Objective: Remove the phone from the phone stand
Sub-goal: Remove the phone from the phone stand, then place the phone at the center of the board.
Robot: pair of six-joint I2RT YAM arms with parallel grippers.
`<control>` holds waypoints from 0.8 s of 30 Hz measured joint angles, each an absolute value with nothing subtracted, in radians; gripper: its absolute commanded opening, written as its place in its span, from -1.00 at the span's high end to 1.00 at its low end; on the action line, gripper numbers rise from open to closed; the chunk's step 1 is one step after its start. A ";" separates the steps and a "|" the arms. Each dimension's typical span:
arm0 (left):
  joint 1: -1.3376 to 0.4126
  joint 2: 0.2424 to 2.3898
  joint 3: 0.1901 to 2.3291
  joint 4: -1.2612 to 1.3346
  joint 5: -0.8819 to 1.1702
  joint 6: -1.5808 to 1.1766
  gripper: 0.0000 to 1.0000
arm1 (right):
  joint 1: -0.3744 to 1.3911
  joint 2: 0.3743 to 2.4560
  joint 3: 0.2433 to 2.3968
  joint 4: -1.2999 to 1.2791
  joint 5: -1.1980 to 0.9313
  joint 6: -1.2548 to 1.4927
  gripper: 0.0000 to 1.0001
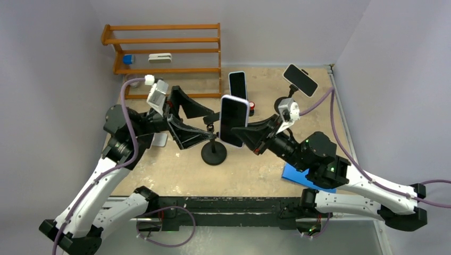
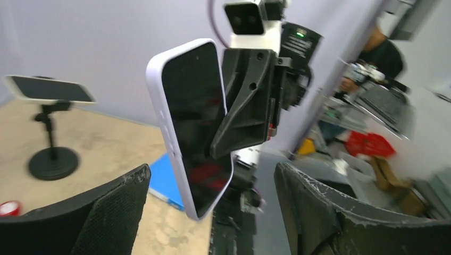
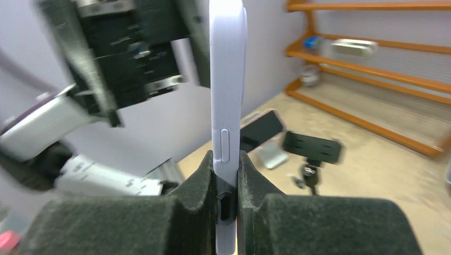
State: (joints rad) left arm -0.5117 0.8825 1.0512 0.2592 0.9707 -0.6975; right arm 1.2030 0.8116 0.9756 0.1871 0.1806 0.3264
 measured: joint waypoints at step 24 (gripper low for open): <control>-0.512 0.631 0.785 -0.020 0.237 -0.294 -0.58 | 0.690 0.977 0.625 -0.021 0.056 0.602 1.00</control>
State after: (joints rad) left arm -0.5117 0.6312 0.7845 -0.0200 0.2367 -0.2935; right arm 0.6895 0.9771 0.6247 -0.0208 0.0563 0.6022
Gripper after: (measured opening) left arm 0.794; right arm 0.126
